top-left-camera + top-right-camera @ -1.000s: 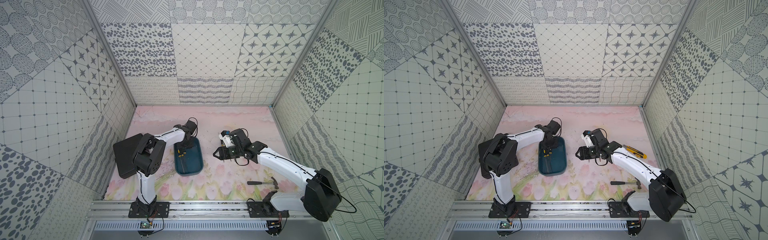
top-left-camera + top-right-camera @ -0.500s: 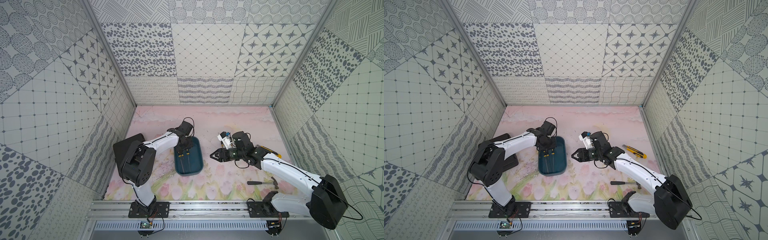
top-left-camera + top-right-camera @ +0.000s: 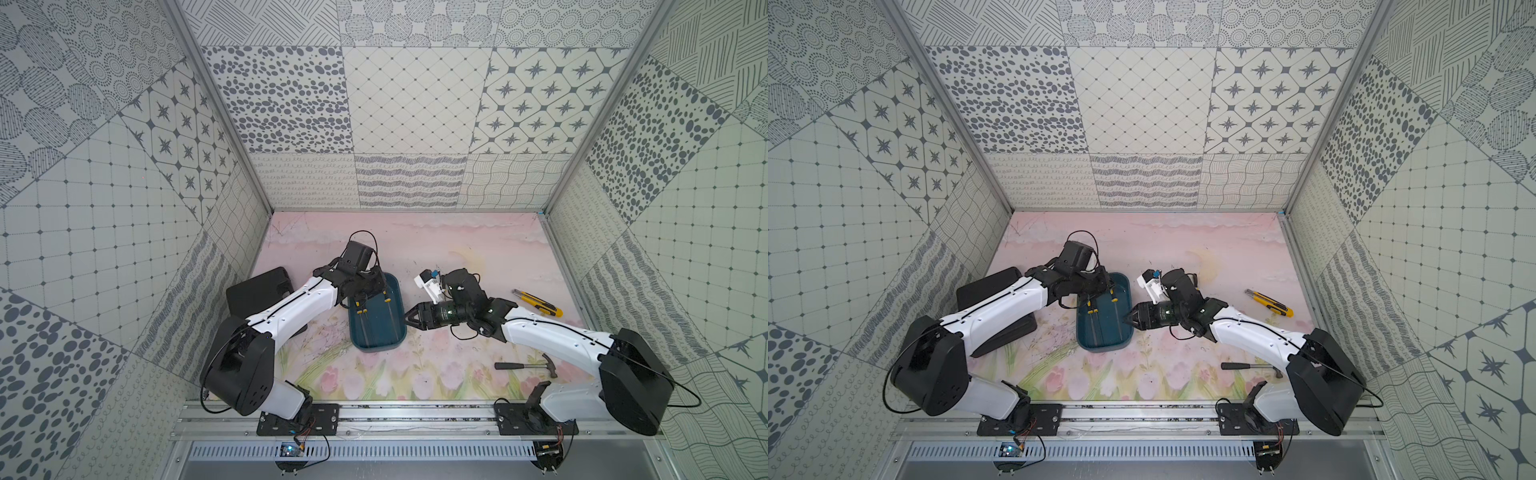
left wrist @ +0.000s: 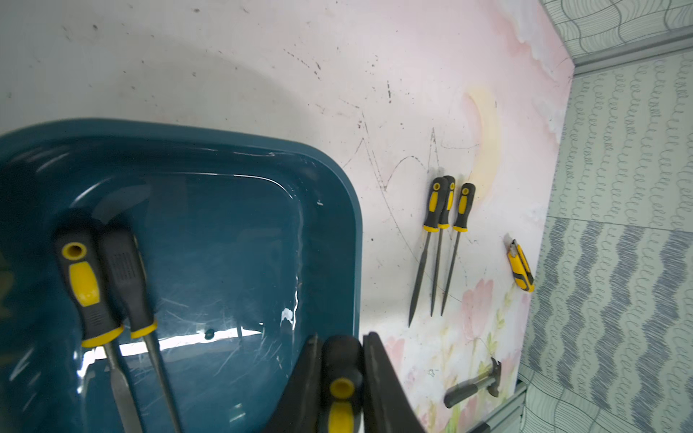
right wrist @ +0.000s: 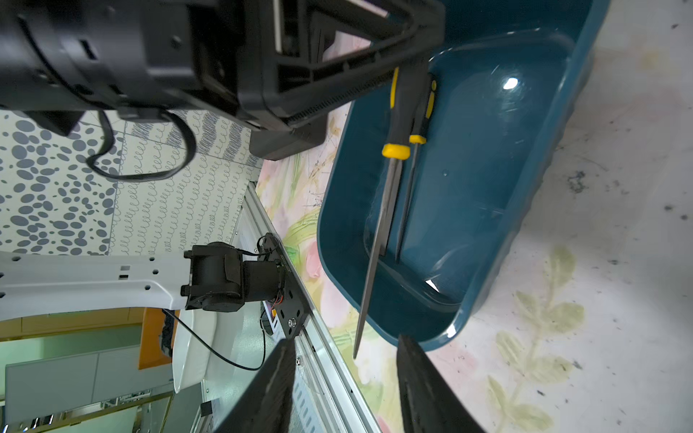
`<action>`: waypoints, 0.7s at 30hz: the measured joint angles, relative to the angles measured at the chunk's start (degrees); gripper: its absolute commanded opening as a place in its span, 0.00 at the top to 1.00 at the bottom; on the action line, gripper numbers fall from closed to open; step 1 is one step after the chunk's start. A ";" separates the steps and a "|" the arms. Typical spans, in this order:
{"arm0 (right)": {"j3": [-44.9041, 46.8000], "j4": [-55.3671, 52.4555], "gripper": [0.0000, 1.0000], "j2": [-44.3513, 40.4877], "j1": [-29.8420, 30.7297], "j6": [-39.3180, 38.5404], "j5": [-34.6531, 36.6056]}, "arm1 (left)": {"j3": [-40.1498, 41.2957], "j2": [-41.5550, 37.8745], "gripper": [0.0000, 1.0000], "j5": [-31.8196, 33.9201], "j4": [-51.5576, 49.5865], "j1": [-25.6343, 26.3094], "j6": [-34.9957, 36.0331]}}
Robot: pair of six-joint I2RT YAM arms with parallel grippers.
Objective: Take the file tool out of the storage box
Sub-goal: Pick up the file tool from the storage box.
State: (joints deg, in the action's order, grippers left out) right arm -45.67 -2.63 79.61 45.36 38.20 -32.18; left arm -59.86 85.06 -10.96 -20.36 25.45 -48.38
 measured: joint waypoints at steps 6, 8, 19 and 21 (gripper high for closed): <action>-2.10 0.28 0.63 3.15 1.57 0.20 1.42 | 0.33 -1.64 0.92 -2.16 0.85 0.00 -2.62; -2.54 0.35 0.67 3.76 1.81 0.15 1.70 | 0.35 -1.92 0.93 -2.43 0.87 0.00 -3.15; -3.15 0.33 0.85 4.81 1.90 -0.02 2.23 | 0.33 -2.29 0.93 -3.43 0.92 0.00 -4.35; -3.30 0.33 0.89 4.81 1.92 0.02 2.23 | 0.28 -2.27 0.93 -3.45 0.92 0.00 -4.46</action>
State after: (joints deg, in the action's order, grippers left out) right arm -48.97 -2.31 84.42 47.29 38.22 -29.95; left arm -59.57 82.78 -14.41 -19.44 25.45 -52.84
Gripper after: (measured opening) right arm 0.131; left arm 0.187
